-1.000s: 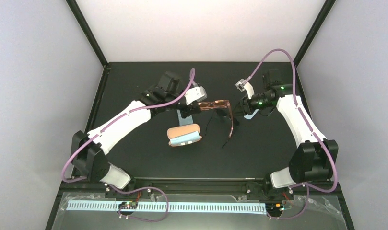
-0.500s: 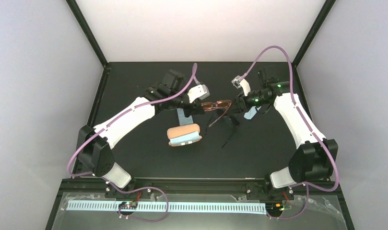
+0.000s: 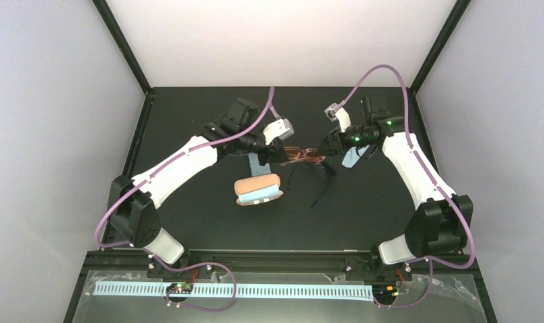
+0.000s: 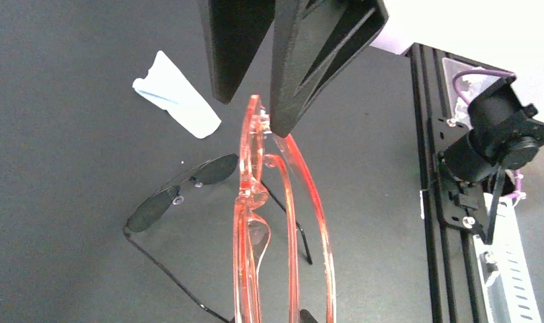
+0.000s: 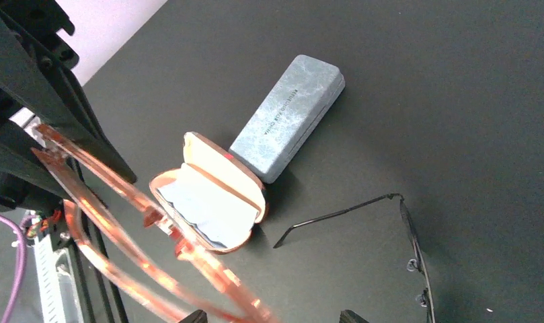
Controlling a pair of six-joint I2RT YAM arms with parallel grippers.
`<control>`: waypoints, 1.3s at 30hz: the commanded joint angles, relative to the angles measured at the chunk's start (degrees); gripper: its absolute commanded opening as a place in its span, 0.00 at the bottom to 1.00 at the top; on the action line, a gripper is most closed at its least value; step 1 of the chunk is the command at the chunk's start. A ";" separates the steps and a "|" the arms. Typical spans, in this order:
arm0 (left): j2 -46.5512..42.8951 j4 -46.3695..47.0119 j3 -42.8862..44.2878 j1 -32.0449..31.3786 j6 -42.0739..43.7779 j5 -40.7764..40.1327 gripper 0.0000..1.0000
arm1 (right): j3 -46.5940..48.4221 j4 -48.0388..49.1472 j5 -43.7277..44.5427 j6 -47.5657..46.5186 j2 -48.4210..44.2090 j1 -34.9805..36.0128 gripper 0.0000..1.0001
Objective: Organize the sunglasses
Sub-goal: Fold the sunglasses.
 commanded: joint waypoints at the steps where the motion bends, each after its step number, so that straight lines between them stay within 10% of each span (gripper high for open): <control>1: 0.33 0.04 1.33 0.01 -1.20 4.19 0.16 | -1.28 2.24 2.10 -0.62 -2.65 0.32 0.54; 14: -2.12 0.65 -1.49 0.50 -0.05 8.97 0.10 | 5.42 -20.67 -9.48 -27.70 -1.72 0.30 0.83; 24: -1.61 1.66 -1.48 0.54 -1.36 16.27 0.08 | 3.76 -18.02 -9.44 -26.76 -1.55 3.65 0.84; 39: -1.41 2.54 -2.35 0.49 -2.27 19.03 0.08 | 5.15 -17.74 -10.00 -26.11 0.85 8.81 0.47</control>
